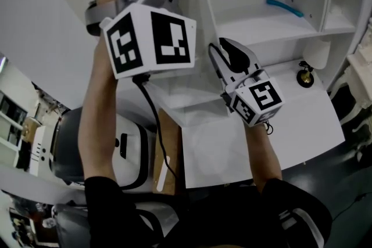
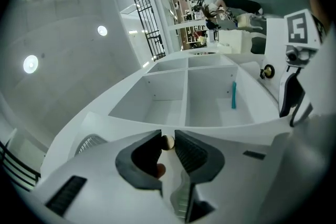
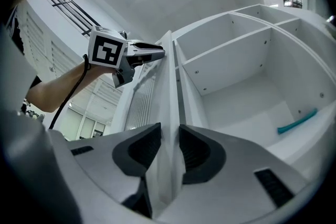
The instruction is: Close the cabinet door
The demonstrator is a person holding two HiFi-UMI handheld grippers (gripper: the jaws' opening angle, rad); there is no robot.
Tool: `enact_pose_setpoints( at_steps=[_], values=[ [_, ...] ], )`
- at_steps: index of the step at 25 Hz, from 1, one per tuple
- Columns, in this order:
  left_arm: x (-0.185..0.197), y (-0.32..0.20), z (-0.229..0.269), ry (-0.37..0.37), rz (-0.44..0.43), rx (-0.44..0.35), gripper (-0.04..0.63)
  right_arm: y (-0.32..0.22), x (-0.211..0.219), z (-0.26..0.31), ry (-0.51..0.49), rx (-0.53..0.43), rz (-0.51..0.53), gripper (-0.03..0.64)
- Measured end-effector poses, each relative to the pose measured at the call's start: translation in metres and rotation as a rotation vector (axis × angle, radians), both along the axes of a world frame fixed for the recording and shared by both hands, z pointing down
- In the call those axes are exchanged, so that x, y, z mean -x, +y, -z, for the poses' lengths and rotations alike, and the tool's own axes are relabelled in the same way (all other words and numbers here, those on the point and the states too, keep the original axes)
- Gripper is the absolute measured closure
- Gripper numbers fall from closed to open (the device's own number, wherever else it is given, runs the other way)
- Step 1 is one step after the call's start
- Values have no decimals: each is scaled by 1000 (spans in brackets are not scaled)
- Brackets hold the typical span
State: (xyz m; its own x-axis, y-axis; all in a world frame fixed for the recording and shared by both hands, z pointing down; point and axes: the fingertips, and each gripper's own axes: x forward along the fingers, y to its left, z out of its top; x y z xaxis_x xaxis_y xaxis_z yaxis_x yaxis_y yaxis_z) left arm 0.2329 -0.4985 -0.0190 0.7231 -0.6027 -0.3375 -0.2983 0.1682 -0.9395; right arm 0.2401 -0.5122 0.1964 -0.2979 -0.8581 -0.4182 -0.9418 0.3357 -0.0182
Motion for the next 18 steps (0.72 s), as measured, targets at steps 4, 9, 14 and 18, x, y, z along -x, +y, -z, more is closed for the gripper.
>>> enact_pose_setpoints(
  at_steps=[4,9,14,18],
  values=[
    [-8,-11,-2,-14,22,17,506,-10,-8,-2,-1,11,-11,505],
    [-15,-23,-2,-21,49,24,508,-21,-14,-2,10,18,-31,503],
    [-17,-32,-1,-11,71,27,506,-29,-16,-4,46,30,-81,508],
    [-16,-37,0,0,82,28,506,-34,-15,-8,56,43,-87,519]
  ],
)
